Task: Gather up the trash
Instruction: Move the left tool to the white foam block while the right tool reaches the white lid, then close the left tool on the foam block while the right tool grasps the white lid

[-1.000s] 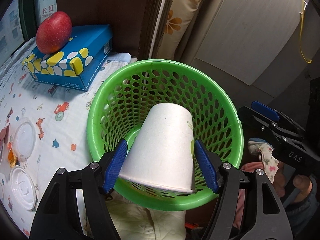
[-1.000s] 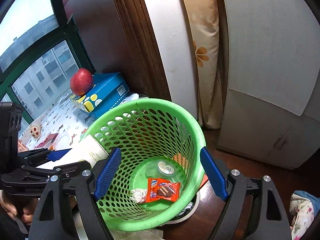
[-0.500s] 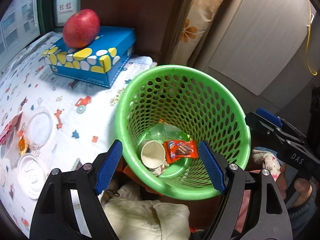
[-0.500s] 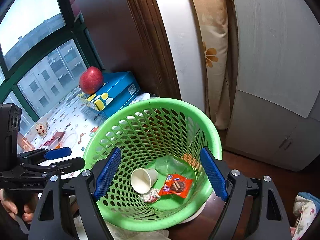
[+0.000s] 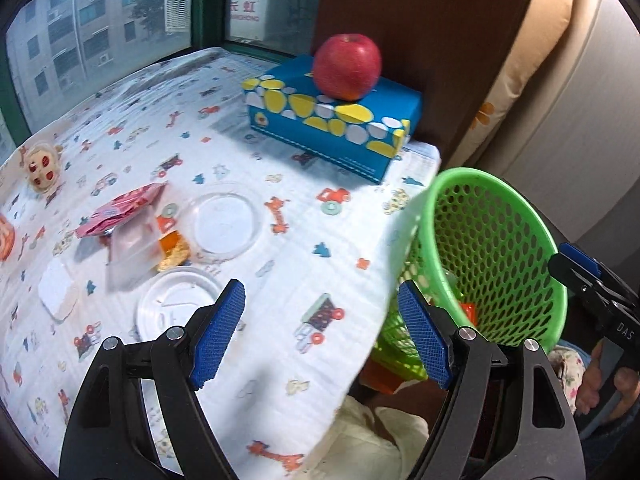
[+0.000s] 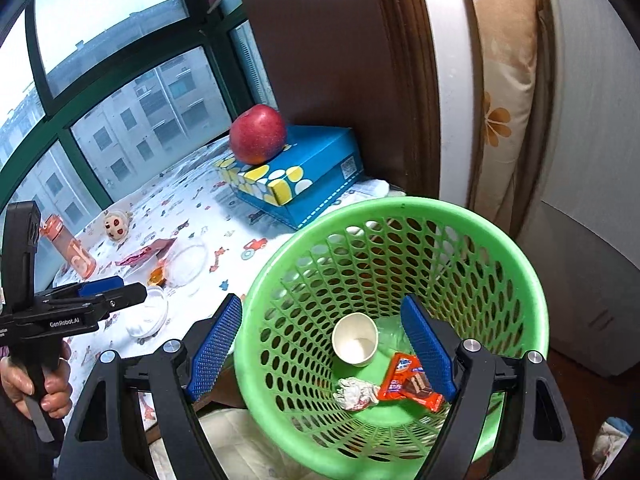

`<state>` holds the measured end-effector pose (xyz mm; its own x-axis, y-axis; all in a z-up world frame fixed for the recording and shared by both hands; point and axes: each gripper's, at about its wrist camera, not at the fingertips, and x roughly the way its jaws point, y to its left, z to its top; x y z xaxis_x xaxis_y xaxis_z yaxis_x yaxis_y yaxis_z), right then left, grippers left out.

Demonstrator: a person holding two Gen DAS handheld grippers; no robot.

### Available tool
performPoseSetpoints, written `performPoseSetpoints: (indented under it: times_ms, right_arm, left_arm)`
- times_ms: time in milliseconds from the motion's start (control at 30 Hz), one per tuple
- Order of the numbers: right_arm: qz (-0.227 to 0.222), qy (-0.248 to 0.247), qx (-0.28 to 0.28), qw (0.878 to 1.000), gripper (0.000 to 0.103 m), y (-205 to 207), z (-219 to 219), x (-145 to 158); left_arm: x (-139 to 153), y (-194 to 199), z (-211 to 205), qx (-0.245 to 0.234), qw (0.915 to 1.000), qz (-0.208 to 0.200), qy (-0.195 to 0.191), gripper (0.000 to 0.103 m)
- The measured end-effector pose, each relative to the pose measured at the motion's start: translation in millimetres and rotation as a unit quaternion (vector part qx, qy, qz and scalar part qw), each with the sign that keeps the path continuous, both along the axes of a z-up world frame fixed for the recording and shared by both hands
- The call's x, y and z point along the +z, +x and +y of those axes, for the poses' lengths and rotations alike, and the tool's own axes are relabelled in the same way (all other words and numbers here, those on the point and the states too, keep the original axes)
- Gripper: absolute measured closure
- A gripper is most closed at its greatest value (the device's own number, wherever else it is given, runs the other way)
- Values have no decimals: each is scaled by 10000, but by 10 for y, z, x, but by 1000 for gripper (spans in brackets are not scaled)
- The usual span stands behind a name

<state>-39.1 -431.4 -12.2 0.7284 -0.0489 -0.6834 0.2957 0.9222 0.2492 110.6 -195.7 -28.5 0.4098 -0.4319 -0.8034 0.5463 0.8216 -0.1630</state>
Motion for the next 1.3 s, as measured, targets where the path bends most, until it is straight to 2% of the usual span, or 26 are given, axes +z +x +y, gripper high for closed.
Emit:
performPoseSetpoints:
  times_ms: [300,467,667,1000,1300]
  right_arm:
    - [58,5,607,9981,24,387,488,-13]
    - [98,-23,937,9955,24,584,789,-15]
    - [198,-86,1253,9919,21,800,1115,-68]
    - [438,-138,1656,9851,21,1092,1549,-192]
    - [623,-121,1919,9794,21,1311,1827,-325]
  left_arm:
    - [-70,453,829,840,9959,-115,316,25]
    - [-158,677,1274,1118,9922,-165,524,17]
    - [-378,978,1746,1376,9867,-56,865,16]
    - [-669,1291,2098,1099,9885,103,1038,12]
    - [-787,1451,2170,463,9926,95,1115,11]
